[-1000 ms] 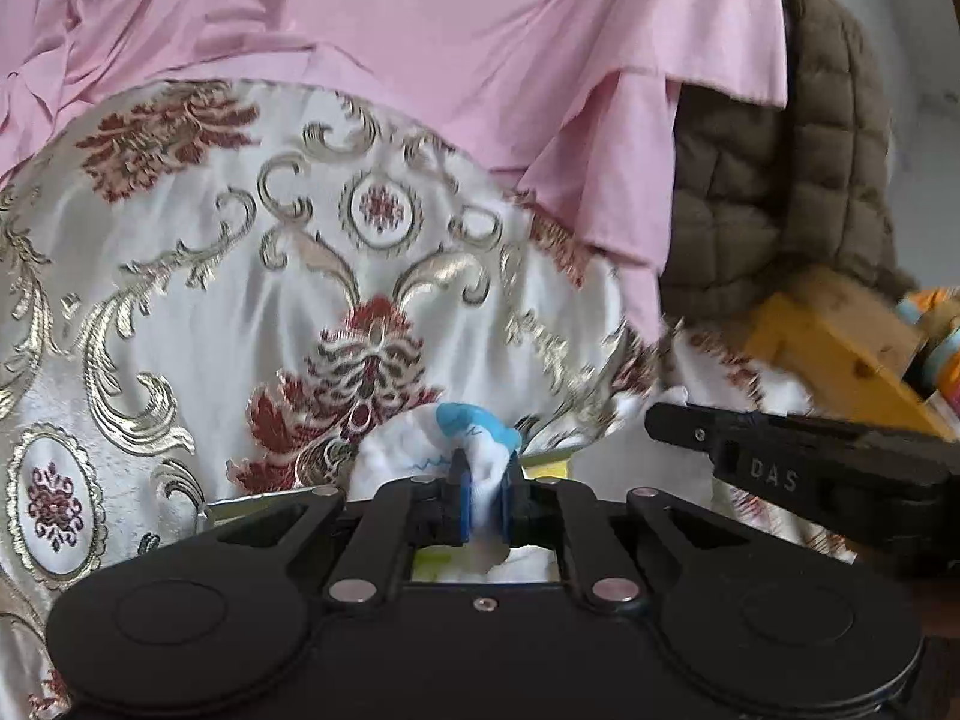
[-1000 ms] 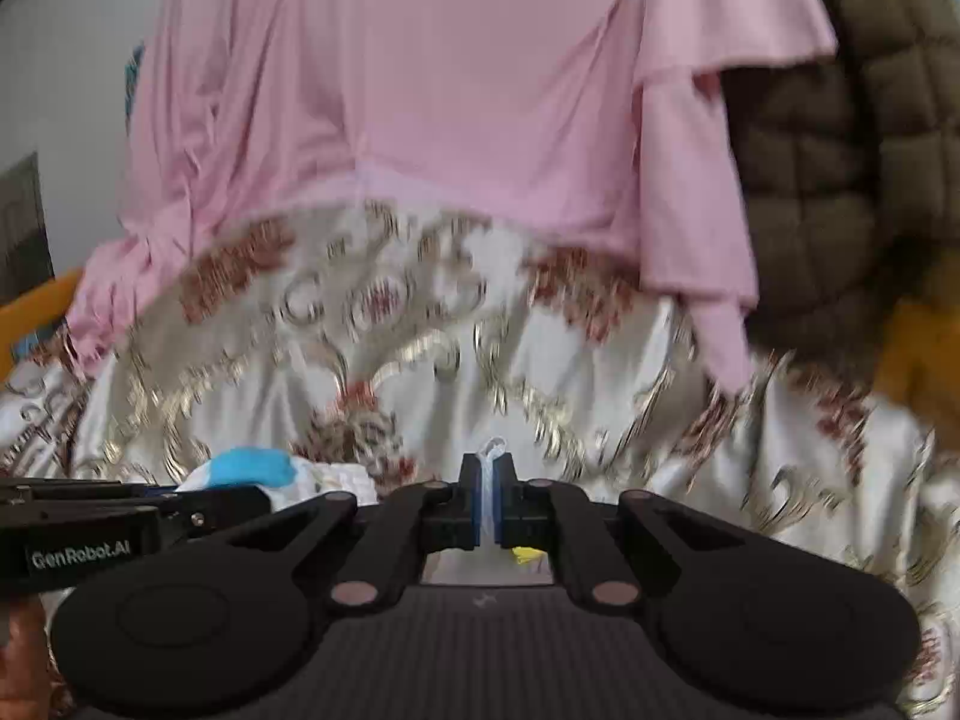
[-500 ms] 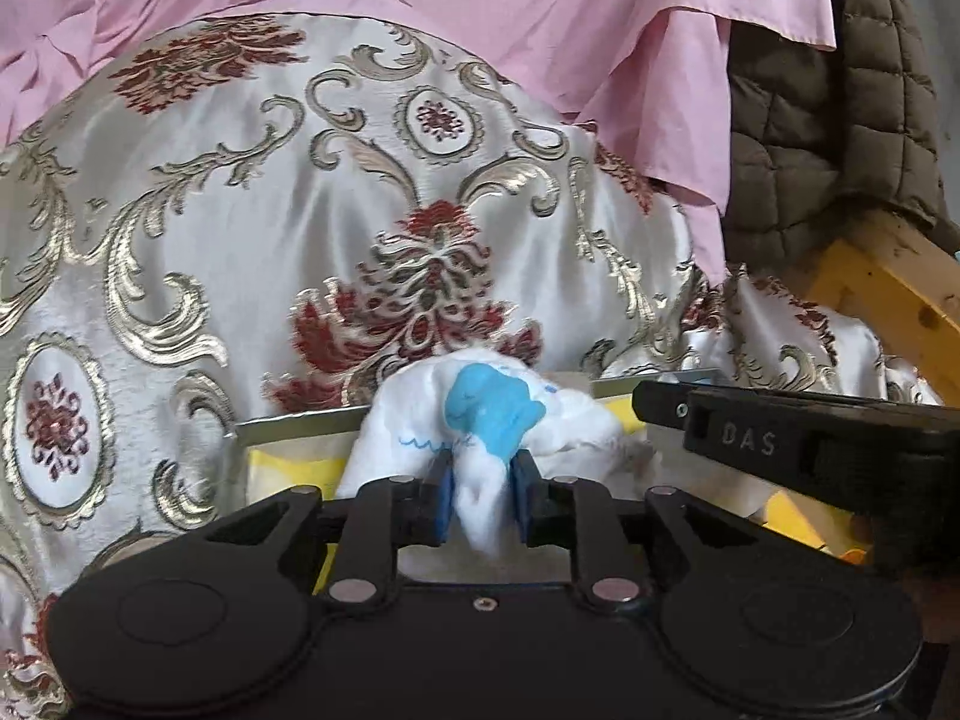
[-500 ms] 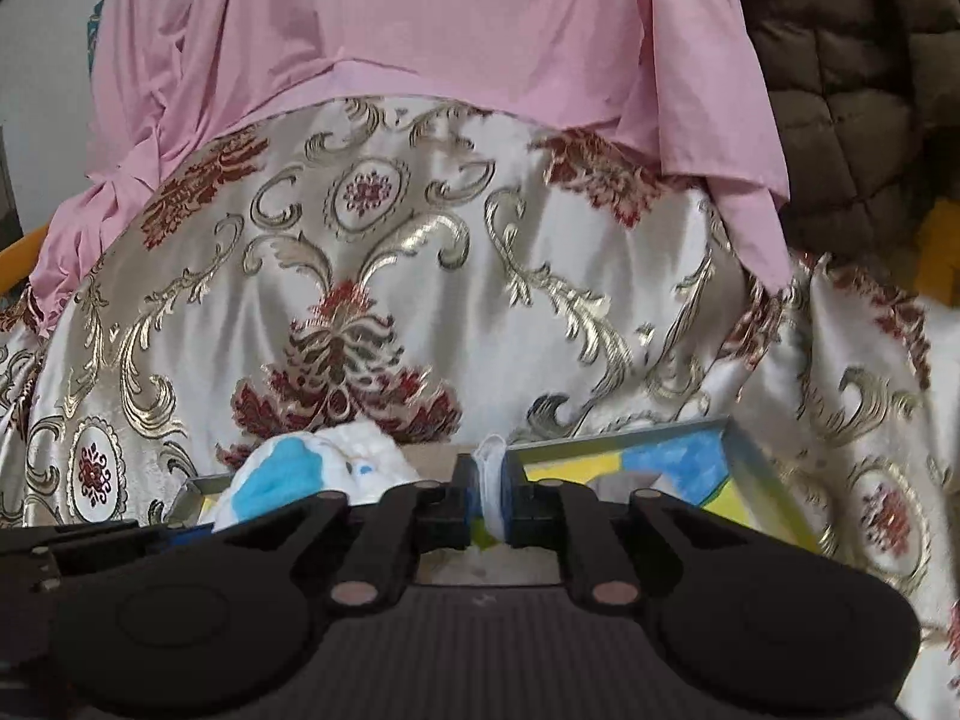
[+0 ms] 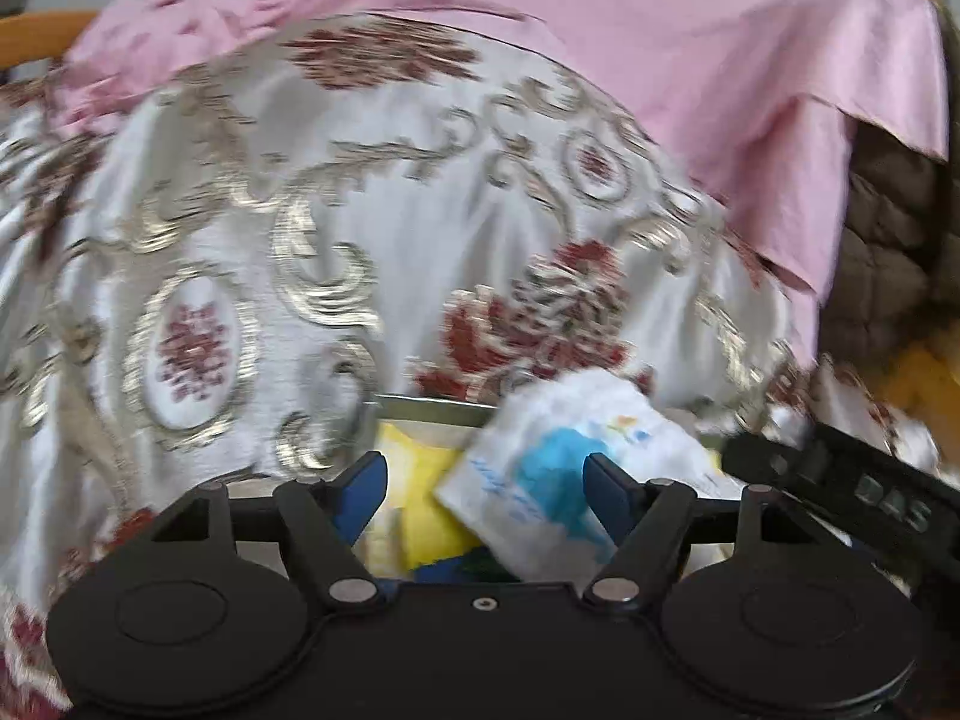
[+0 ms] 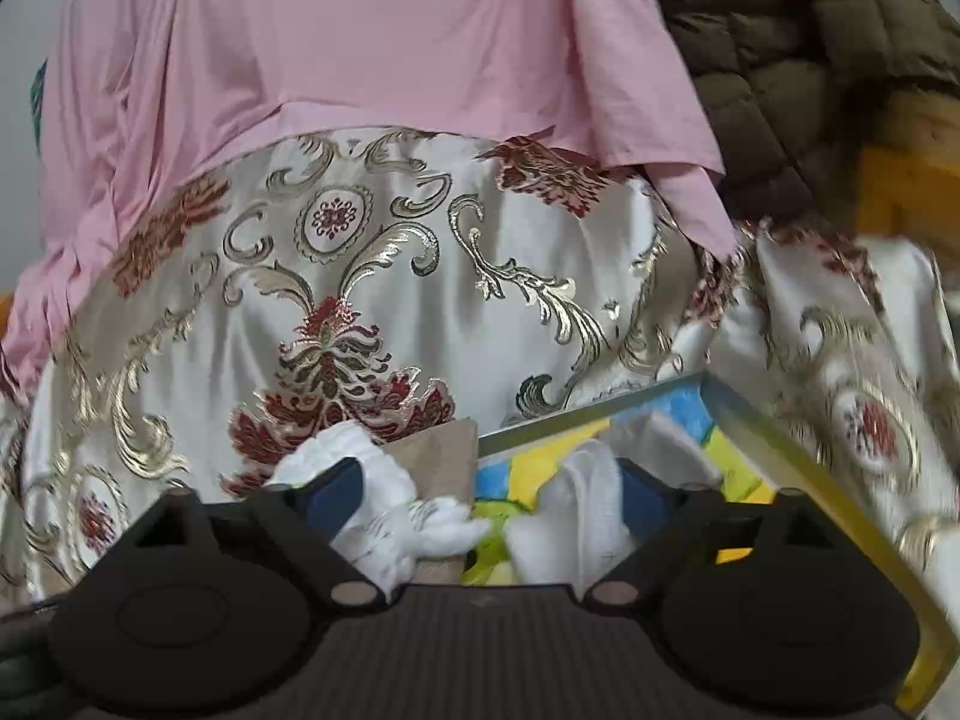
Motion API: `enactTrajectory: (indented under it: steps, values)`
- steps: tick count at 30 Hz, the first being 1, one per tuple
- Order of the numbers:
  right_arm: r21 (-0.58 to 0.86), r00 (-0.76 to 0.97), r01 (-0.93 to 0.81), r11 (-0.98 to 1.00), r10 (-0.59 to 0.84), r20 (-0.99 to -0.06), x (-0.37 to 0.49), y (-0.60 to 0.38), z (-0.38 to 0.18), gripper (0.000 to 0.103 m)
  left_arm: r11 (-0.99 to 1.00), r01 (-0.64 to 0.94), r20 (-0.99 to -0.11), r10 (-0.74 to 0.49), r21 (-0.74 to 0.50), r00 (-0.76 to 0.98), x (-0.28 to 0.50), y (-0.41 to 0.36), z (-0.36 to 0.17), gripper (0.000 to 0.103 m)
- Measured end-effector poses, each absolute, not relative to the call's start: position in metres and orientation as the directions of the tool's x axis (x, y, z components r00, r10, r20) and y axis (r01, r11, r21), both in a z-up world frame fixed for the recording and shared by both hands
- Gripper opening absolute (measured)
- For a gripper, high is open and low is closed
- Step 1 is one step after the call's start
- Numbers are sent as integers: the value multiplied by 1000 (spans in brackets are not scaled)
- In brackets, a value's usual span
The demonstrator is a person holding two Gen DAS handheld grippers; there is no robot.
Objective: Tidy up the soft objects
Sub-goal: 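Open both tools to drop the white cloths into the tray, then move both tools back over the remaining items on the bed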
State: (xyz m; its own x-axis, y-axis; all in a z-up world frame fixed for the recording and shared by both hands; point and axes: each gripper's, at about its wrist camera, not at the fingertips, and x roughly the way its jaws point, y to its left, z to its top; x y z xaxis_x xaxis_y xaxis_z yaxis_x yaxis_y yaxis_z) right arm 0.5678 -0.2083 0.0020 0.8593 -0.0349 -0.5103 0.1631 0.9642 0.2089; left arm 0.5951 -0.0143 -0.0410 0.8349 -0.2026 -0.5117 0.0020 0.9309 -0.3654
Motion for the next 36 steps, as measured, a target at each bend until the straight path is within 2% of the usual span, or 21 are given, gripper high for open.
enactTrajectory:
  steps: [2,9,14,16,21,25,31,36]
  values:
    - [275,860,175,945,-11,-511,563,-209,-2,99,905,-43,-506,-196,-423,840,593,-7,-44,80]
    - [472,858,227,852,54,-510,555,-209,-26,100,815,-133,-485,-197,-565,852,586,5,-57,83]
    - [544,870,240,804,71,-488,541,-213,-32,100,756,-154,-498,-250,-636,831,576,17,-57,83]
    - [565,875,226,794,90,-475,533,-214,-28,100,737,-143,-471,-259,-661,843,563,23,-52,83]
    - [586,894,171,792,125,-430,501,-218,-13,101,757,-81,-441,-286,-648,851,530,25,-41,86]
    - [541,890,125,832,147,-433,477,-219,-11,102,799,-70,-468,-276,-597,840,507,20,-45,86]
    - [435,901,24,900,169,-399,427,-225,-1,103,840,-39,-442,-244,-542,863,460,26,-40,87]
    - [338,910,-40,940,174,-376,367,-235,8,103,888,59,-359,-244,-456,901,398,22,-24,99]
